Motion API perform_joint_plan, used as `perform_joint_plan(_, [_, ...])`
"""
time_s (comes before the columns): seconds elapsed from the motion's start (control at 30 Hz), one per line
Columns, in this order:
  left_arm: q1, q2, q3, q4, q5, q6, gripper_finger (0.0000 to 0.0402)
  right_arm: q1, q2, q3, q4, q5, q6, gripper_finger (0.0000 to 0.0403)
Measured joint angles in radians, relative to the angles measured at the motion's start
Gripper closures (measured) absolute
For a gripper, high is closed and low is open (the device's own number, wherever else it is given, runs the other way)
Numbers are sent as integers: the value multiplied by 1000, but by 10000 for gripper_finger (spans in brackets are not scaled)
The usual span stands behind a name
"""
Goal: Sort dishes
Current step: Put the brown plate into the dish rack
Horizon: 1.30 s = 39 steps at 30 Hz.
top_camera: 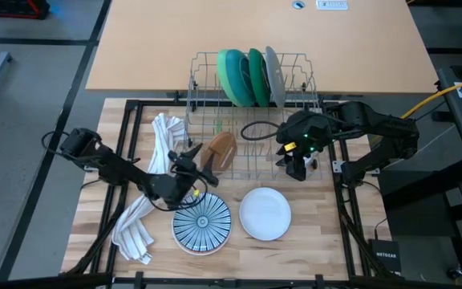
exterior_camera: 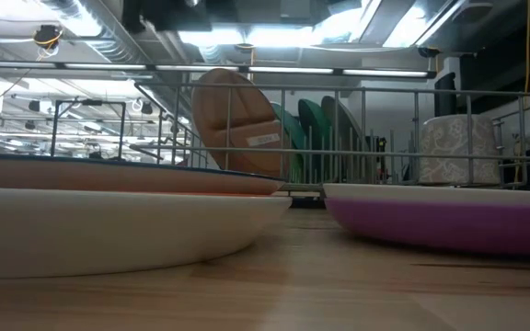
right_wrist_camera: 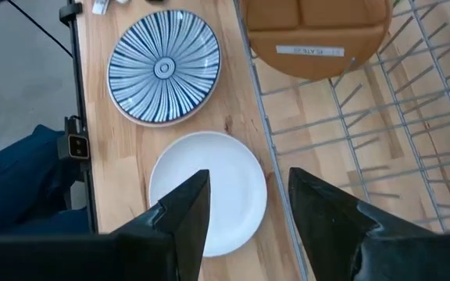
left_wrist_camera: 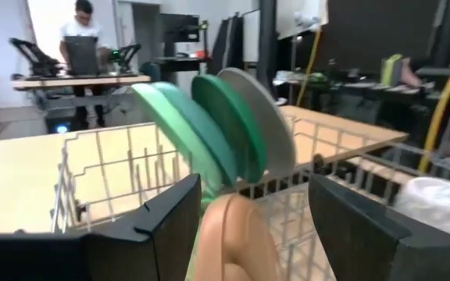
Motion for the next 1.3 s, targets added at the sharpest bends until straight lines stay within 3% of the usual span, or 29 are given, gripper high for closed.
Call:
perform_joint_plan(0.17, [-85, -69, 0, -52, -6, 132, 176, 0, 0, 0, -30, -33, 0, 223])
perform_joint_plan(0.3, [-159, -110, 0, -216, -20, 128, 184, 0, 0, 0, -31, -59, 1, 224])
perform_joint_plan(0.47, [-211, -119, 0, -459, -24, -56, 220, 0, 0, 0, -30, -60, 0, 224])
perform_joint_plan(0.6, [-216, -120, 0, -685, -14, -294, 243, 0, 0, 0, -29, -60, 0, 223])
perform_joint_plan(0.83, [-156, -120, 0, -1049, 183, -717, 260, 0, 0, 0, -28, -60, 0, 224])
perform_joint_plan(0.97, [-100, -120, 0, -1107, 264, -764, 265, 0, 0, 0, -27, -60, 0, 224])
perform_joint_plan(1.3, [-49, -214, 0, -1151, 276, -737, 279, 0, 0, 0, -27, -59, -7, 223])
